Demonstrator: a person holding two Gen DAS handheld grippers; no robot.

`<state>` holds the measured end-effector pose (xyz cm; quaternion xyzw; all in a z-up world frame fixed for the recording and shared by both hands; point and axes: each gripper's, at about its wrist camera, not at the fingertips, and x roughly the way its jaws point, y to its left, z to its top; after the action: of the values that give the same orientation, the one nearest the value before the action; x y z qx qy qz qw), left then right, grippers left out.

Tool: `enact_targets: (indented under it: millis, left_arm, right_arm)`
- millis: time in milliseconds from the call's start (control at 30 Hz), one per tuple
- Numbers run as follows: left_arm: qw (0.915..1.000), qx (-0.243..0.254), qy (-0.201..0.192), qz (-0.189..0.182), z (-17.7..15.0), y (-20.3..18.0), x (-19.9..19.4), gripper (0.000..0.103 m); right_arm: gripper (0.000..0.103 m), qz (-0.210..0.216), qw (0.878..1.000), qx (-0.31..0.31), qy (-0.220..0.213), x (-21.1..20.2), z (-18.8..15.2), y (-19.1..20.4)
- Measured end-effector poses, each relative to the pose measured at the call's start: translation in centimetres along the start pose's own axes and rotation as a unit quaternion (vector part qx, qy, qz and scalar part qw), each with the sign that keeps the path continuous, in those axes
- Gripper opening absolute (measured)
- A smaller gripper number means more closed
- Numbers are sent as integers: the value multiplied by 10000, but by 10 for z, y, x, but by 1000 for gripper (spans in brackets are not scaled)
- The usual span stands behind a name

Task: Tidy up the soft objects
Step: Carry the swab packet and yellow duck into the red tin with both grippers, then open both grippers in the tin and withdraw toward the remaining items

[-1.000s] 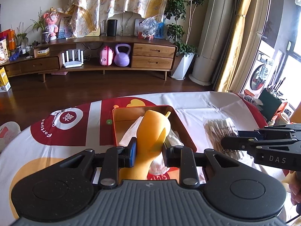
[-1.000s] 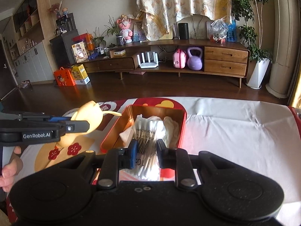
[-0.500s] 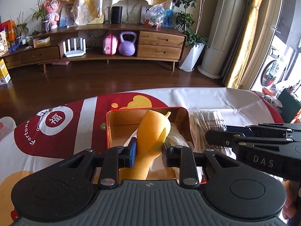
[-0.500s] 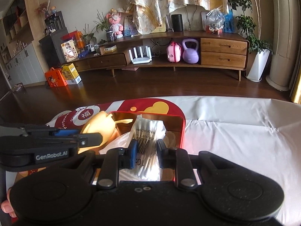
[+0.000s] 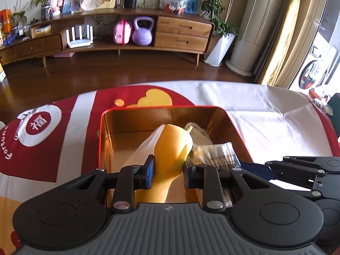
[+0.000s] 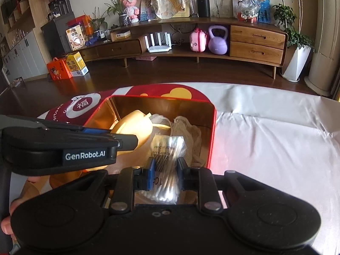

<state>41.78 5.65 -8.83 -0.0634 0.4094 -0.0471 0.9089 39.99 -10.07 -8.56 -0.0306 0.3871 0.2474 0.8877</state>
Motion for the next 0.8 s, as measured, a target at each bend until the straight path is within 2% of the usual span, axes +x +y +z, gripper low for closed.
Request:
enact_targets:
  millis: [300, 433, 567, 667, 800]
  left_arm:
    - [9998, -31, 215, -29, -8, 2, 17, 26]
    - [9997, -85, 232, -43, -7, 4, 18, 27]
    - [9997, -111, 218, 26, -6, 3, 15, 29]
    - [9996, -193, 197, 14, -6, 5, 10, 38]
    - [9997, -241, -16, -37, -5, 7, -6, 56]
  right_arm:
    - [21, -51, 9999, -134, 38, 8, -5, 4]
    - [28, -106, 9997, -205, -3, 5, -4, 8]
    - [30, -67, 9997, -246, -16, -2, -2, 9]
    - [32, -119, 9996, -233, -62, -8, -1, 8]
    - [38, -72, 9998, -161, -109, -21, -1, 9]
